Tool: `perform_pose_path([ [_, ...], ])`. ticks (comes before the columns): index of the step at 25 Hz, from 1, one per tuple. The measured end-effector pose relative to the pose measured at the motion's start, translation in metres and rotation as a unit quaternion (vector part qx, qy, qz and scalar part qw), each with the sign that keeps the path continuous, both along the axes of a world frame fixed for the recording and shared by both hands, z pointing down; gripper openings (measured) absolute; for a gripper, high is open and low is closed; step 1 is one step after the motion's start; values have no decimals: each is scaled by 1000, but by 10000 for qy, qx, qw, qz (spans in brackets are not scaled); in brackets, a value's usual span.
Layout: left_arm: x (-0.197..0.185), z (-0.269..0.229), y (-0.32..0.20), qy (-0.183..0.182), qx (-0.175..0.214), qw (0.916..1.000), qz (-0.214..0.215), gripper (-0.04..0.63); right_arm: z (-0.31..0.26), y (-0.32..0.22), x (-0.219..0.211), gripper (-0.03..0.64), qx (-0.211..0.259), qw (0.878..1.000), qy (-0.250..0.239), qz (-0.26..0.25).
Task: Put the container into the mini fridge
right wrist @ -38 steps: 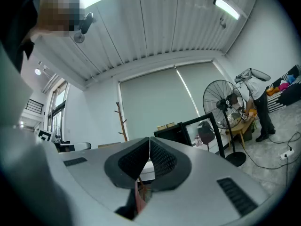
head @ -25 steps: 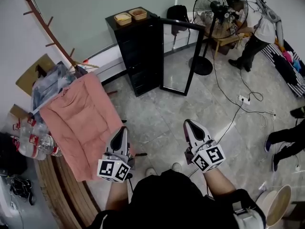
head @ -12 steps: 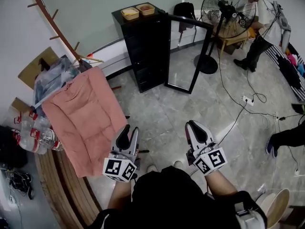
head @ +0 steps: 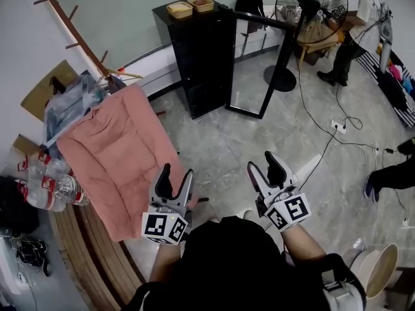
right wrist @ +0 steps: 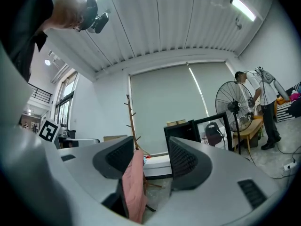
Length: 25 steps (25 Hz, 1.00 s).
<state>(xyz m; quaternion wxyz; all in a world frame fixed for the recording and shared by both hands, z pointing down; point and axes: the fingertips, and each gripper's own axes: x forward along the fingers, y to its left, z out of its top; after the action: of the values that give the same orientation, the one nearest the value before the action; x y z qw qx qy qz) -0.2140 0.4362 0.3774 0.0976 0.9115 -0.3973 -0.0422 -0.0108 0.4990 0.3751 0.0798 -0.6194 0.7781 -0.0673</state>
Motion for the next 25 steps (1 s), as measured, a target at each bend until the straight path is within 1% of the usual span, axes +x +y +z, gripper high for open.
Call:
perform_pose_path([
  [1, -3, 1, 0, -4, 9, 10000, 61, 289, 0, 0, -3, 236, -19, 10000, 17, 49],
  [3, -9, 5, 0, -27, 10, 9998, 209, 320, 1, 1, -11, 282, -60, 9999, 44, 138],
  [4, -11, 7, 0, -23, -3, 9997, 247, 334, 1, 2, -14, 294, -77, 9998, 72, 167],
  [6, -15, 8, -2, 48, -29, 9997, 237, 348, 1, 3, -18, 295, -105, 9996, 169, 180],
  [8, -16, 7, -3, 129, -45, 9997, 200, 348, 1, 1, -17, 295, -134, 9995, 232, 155],
  [13, -11, 10, -16, 151, -98, 9997, 188, 348, 1, -15, -10, 295, -68, 9997, 177, 168],
  [16, 1, 10, -28, 143, -96, 9997, 156, 348, 1, -29, 2, 295, 20, 9996, 259, 143],
  [19, 16, 4, -44, 113, -36, 9999, 95, 348, 4, -50, 19, 295, 49, 9986, 511, 111],
  [20, 20, 2, -51, 97, 4, 9999, 63, 348, 5, -59, 24, 295, 63, 9986, 509, 86],
  [22, 31, 0, -67, 51, 41, 10000, 0, 348, 5, -78, 38, 295, 68, 9994, 352, 32],
  [25, 53, 0, -89, -22, 9, 10000, 27, 348, 9, -103, 64, 291, 28, 9998, 200, 46],
])
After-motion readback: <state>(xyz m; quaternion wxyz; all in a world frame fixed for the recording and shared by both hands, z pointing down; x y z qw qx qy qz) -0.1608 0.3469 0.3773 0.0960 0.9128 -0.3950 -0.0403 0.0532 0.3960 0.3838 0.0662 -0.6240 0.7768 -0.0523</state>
